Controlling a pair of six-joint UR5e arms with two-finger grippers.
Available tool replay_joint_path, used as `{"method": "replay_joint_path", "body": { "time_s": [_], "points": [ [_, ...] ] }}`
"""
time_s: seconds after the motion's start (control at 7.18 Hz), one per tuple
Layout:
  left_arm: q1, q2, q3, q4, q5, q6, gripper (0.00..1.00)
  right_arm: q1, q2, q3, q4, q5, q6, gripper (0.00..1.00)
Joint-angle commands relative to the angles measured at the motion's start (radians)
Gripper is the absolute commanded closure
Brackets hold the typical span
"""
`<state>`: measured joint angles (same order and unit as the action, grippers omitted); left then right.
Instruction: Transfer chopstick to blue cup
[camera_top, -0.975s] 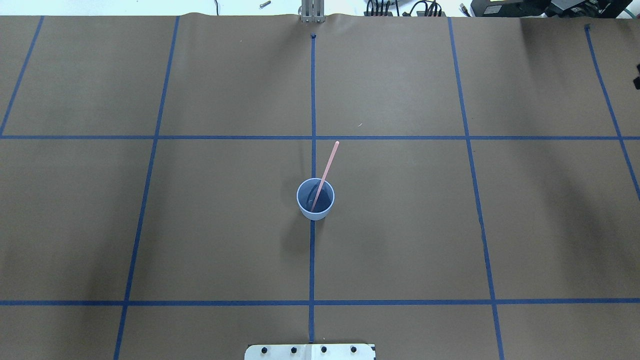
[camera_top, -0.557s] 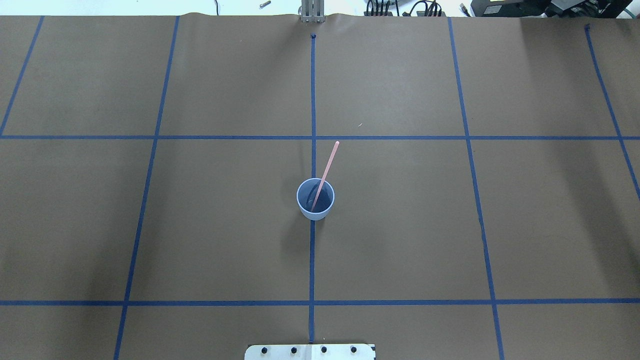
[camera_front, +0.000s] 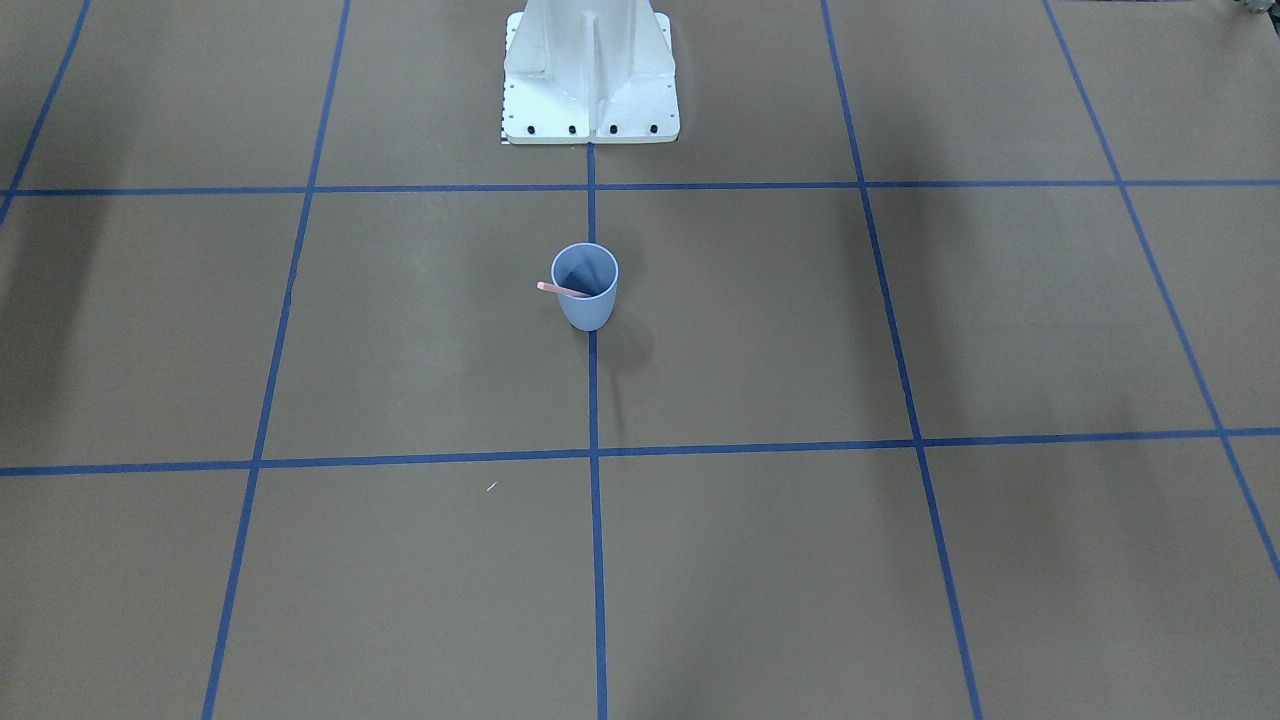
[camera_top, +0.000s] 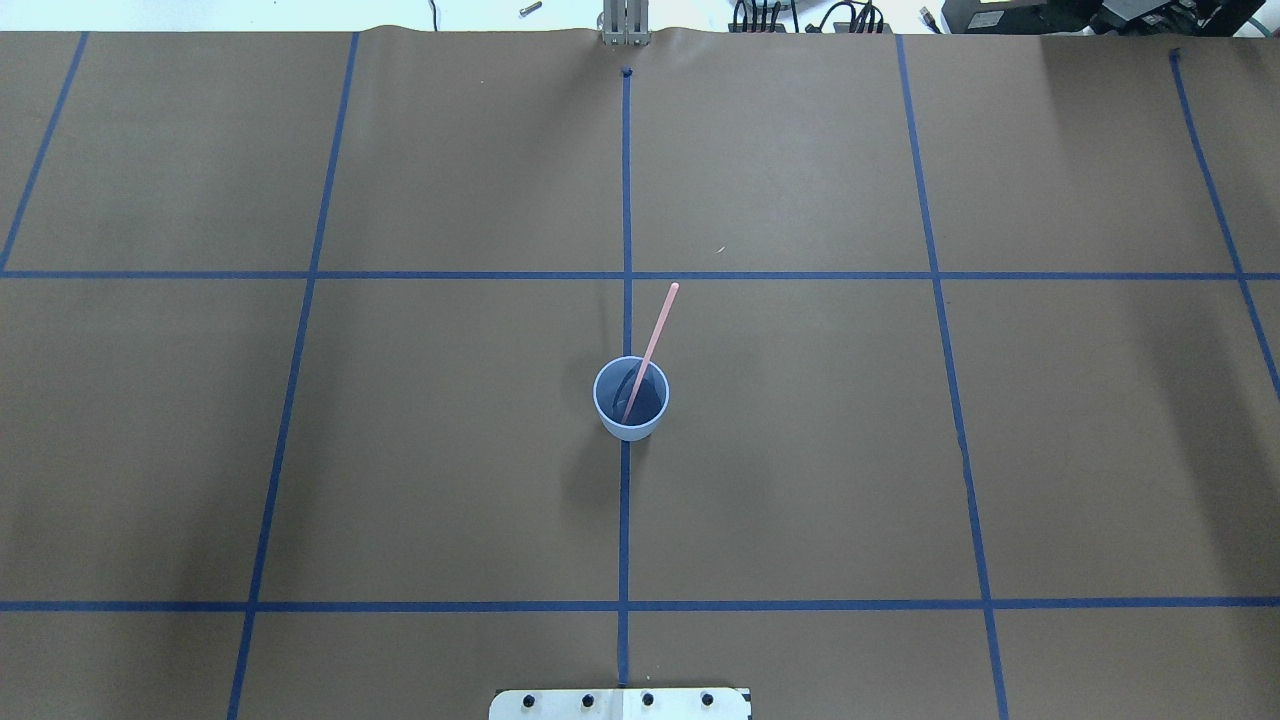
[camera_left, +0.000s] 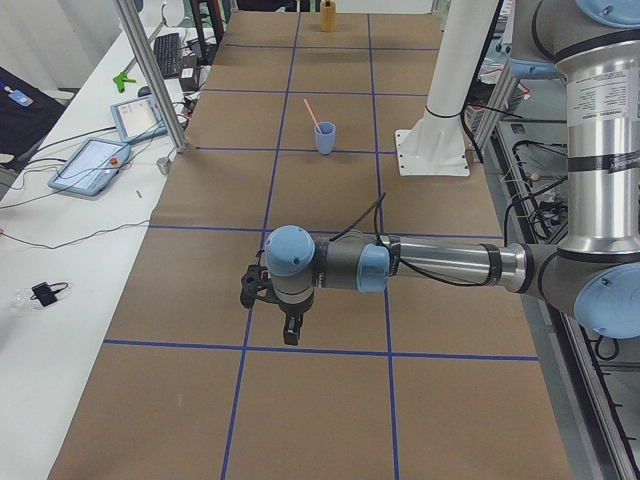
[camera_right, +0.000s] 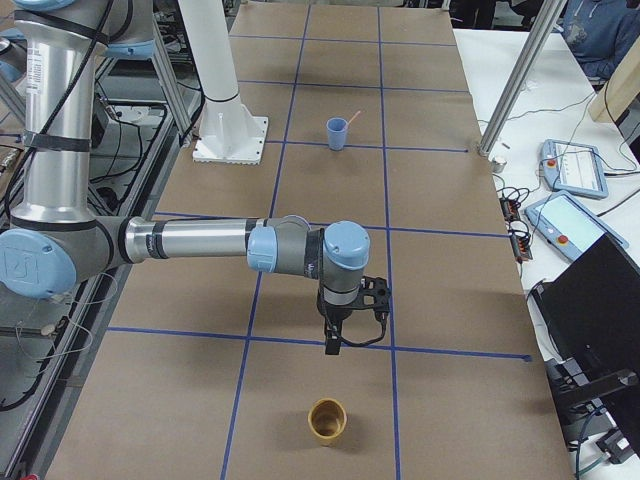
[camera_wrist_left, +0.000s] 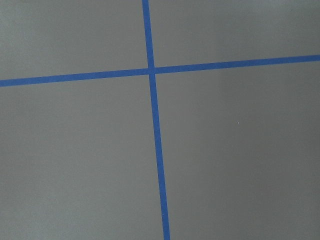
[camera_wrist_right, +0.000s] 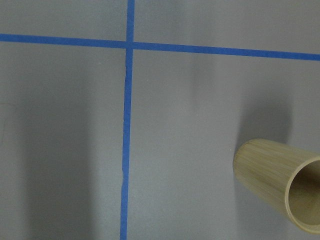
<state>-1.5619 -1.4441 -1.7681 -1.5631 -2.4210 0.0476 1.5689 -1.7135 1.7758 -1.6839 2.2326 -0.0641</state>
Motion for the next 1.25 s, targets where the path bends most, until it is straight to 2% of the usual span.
{"method": "replay_joint_path", "body": {
  "time_s": [0.0, 0.7, 1.11],
  "points": [
    [-0.001, 0.002, -0.008, 0.000, 0.000, 0.000, 0.01, 0.000, -0.009, -0.009, 0.020, 0.016, -0.003, 0.00],
    [-0.001, 0.016, -0.019, 0.001, -0.001, -0.002, 0.01, 0.000, -0.011, -0.012, 0.018, 0.034, -0.006, 0.00],
    [-0.001, 0.030, -0.016, 0.001, 0.000, -0.002, 0.01, 0.000, -0.028, 0.019, 0.021, 0.044, -0.008, 0.00]
  ]
}}
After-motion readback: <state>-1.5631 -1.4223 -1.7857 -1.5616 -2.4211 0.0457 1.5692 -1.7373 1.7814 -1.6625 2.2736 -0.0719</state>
